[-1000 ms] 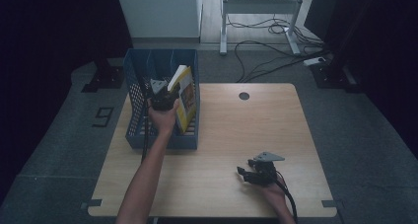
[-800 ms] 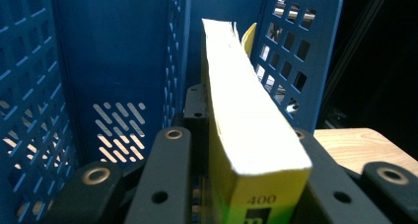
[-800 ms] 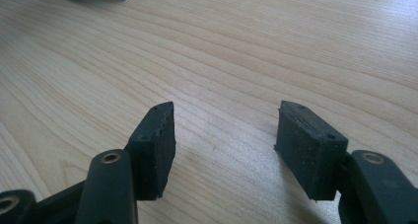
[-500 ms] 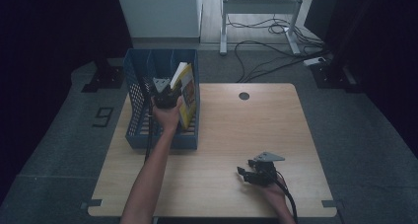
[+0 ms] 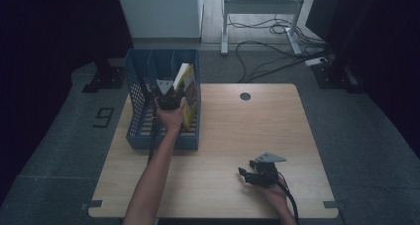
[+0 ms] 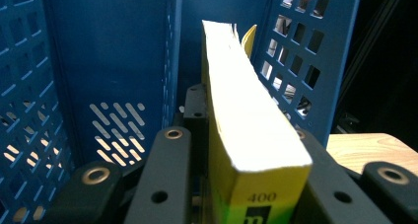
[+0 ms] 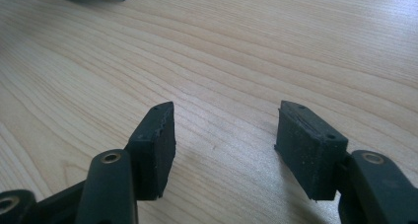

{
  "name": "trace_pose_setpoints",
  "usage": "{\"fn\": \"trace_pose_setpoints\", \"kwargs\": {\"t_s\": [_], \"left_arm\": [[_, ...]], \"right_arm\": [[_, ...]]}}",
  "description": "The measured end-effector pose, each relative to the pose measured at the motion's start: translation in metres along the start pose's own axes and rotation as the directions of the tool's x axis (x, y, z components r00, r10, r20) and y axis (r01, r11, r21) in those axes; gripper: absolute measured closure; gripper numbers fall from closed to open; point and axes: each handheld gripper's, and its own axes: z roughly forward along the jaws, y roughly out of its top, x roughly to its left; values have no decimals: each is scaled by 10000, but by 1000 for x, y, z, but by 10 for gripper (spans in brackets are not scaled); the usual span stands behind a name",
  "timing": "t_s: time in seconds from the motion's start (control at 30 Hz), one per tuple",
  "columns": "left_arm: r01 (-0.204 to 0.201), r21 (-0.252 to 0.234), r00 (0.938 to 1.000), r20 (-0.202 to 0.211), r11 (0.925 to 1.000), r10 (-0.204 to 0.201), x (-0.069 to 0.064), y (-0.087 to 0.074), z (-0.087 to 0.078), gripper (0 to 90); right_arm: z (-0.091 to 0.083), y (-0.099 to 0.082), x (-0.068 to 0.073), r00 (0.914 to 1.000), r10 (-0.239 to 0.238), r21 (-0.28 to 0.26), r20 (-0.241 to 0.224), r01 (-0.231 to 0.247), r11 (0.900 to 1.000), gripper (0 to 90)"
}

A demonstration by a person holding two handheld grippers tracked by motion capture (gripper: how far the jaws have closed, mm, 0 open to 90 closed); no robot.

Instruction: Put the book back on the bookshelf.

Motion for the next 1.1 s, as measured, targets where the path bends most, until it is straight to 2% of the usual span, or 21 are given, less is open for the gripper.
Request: {"fn": "trace_pose_setpoints", "kwargs": {"t_s": [0.37,0.5,0.77,1.0,1.1], "left_arm": [[-2,-72,9999,109,10000,3,-3,-4,-4,726],[-53,-181,10000,75,9998,54,-1,-4,-10,703],[97,-252,10000,23,9996,-96,8,-6,-21,661],[125,-289,9998,161,9995,-120,9,-5,-25,634],[254,-274,9989,400,9993,-243,10,-2,-27,613]], "right_arm": [[0,0,1,10000,-34,4,-11,34,10000,394],[0,0,1,10000,-66,4,-4,66,10000,394],[0,0,2,9999,-118,35,37,118,9999,394],[0,0,0,10000,35,-8,-76,-35,10000,396],[0,0,-1,9999,58,-24,-114,-58,10000,396]]}}
